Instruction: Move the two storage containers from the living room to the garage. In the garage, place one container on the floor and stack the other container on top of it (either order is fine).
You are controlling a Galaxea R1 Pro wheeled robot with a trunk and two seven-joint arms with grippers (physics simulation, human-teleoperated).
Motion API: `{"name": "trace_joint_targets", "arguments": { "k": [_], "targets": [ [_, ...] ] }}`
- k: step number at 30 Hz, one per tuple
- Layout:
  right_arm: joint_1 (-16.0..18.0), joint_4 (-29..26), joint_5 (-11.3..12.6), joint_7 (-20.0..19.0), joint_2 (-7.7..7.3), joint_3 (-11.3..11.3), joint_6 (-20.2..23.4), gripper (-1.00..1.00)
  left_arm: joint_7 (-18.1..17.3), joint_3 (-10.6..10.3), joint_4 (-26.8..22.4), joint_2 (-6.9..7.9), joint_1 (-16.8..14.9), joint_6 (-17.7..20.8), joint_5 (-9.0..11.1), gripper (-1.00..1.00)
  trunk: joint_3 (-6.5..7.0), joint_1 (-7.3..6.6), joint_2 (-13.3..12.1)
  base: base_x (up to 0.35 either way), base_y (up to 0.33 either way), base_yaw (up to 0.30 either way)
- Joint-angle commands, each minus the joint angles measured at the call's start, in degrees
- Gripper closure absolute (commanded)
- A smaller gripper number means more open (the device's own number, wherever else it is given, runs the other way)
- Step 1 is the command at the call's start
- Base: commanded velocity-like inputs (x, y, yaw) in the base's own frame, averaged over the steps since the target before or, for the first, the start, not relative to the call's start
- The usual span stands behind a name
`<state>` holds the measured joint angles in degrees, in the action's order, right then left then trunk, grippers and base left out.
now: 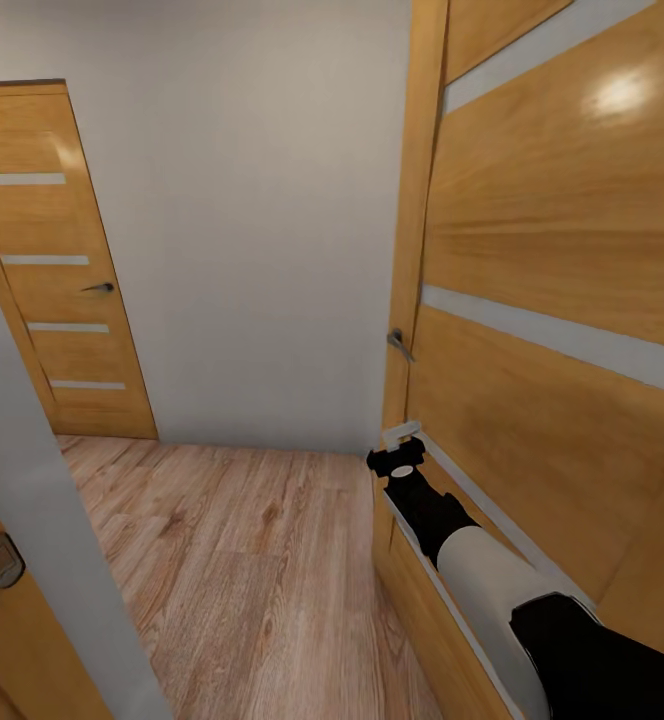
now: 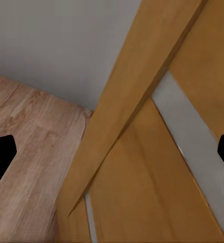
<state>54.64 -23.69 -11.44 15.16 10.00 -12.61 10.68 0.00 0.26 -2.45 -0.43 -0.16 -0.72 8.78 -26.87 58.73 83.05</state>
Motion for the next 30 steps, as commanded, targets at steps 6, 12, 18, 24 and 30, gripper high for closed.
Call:
{"name": "trace_joint_targets", "arguments": {
  "k": [6,12,18,24,30],
  "targets": [
    [0.03,0.67,-0.63,0.55,0.00,-0.22,0.41,-1.00,0.00,-0.01,-0.01,-0.01,-0.02,-0.07,0.45,-1.00,-0.06,0.00,0.03,0.000,0.000,0.000],
    [0.03,0.99,-0.77,0.53,0.00,-0.20,0.83,-1.00,0.00,0.00,-0.01,-0.01,-0.02,-0.07,0.45,-1.00,-0.06,0.00,0.03,0.000,0.000,0.000],
    [0.03,1.02,-0.73,0.44,0.00,-0.15,1.07,-1.00,0.00,0.00,-0.01,-0.01,-0.02,-0.07,0.45,-1.00,-0.06,0.00,0.03,0.000,0.000,0.000],
    [0.03,2.72,-0.20,1.64,0.00,0.01,0.51,-1.00,0.00,0.14,-0.01,-0.01,-0.02,-0.08,0.86,-1.00,-0.06,0.00,0.03,0.000,0.000,0.000],
    [0.03,2.77,-0.33,2.97,0.00,0.04,0.26,-1.00,0.00,0.12,-0.01,-0.01,-0.02,-0.07,0.89,-1.00,-0.06,0.00,0.03,0.073,-0.070,0.000]
  ]
}}
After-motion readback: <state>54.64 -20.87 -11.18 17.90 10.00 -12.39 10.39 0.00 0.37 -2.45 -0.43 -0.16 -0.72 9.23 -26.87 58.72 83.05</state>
